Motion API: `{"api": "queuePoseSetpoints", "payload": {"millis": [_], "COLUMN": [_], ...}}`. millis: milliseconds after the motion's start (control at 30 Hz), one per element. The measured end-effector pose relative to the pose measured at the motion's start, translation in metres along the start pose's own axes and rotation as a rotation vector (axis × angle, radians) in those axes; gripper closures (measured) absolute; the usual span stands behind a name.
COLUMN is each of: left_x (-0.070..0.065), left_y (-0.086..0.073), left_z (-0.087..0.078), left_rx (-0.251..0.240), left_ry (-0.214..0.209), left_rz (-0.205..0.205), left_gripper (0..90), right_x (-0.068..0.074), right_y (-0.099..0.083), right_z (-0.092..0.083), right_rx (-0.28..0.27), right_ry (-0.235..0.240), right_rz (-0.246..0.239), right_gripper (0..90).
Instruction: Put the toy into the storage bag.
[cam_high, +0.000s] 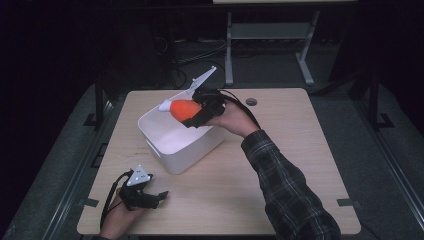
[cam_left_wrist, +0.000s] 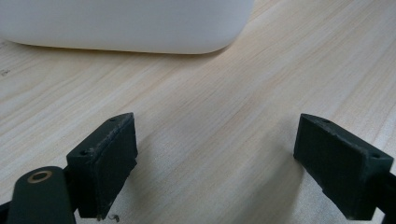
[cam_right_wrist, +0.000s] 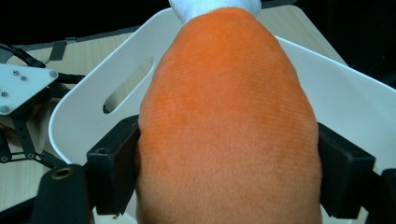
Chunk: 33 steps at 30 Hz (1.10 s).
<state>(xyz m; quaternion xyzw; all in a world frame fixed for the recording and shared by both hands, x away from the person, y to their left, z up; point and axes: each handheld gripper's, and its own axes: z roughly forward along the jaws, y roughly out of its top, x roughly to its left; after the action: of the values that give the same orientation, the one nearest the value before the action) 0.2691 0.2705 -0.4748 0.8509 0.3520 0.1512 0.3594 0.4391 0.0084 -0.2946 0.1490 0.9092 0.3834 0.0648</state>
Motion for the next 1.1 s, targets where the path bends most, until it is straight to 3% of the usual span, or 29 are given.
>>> {"api": "queuePoseSetpoints", "payload": {"millis": [433, 1100], "left_x": [0.000, 0.000], "left_y": [0.000, 0.000], "left_z": [0.000, 0.000], "left_rx": [0.000, -0.001], "left_ry": [0.000, 0.000], "left_rz": [0.001, 0.000], "left_gripper": [12.5, 12.5], "right_x": [0.003, 0.007], "right_y": [0.014, 0.020], "right_z": [0.026, 0.065], "right_rx": [0.023, 0.071], "right_ry": [0.032, 0.074], "right_rz": [-0.027, -0.045], "right_gripper": [20.1, 19.8]}}
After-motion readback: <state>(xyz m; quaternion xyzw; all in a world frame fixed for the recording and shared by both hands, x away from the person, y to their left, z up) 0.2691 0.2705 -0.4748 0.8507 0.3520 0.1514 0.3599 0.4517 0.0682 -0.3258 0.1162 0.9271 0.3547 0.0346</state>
